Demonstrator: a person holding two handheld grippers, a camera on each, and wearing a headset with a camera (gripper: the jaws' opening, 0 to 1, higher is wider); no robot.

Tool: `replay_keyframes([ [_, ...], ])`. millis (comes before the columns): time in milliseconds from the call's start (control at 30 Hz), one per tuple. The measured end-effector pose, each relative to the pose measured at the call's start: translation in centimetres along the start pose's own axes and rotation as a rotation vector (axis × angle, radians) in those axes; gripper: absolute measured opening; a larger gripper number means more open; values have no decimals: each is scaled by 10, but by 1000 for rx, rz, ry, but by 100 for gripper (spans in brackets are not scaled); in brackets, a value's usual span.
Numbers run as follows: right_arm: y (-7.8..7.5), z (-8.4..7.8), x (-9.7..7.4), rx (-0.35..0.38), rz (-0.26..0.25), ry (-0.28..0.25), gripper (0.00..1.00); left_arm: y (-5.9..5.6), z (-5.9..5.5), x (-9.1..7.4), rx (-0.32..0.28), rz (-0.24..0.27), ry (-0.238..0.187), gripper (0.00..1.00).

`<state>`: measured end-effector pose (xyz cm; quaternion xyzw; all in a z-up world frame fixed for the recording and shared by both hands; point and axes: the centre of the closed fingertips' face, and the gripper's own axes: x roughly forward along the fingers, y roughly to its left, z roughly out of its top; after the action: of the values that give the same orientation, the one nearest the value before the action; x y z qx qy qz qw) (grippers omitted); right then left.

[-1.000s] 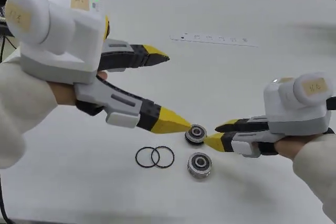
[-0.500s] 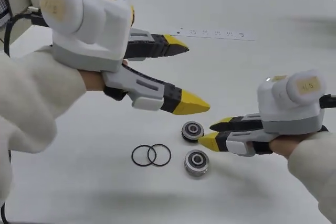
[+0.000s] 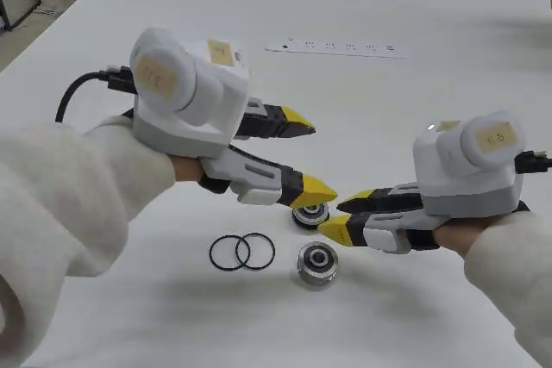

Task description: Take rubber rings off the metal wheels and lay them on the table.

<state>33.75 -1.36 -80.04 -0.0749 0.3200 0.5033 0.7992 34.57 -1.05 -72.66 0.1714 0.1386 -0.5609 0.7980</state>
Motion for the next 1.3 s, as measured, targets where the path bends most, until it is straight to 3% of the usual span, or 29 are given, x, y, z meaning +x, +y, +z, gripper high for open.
replay_keyframes([
  [300, 1, -1, 1, 0, 2, 1, 24, 2, -22, 6, -27, 29, 33, 41],
  [633, 0, -2, 3, -13, -1, -3, 22, -5, -42, 14, -54, 13, 70, 30],
  [933, 0, -2, 6, -49, -8, -2, 21, -10, -47, 20, -42, -1, 86, 24],
  [1300, -1, -2, 8, -62, -17, -6, 20, -7, -58, 23, -57, 12, 115, 20],
])
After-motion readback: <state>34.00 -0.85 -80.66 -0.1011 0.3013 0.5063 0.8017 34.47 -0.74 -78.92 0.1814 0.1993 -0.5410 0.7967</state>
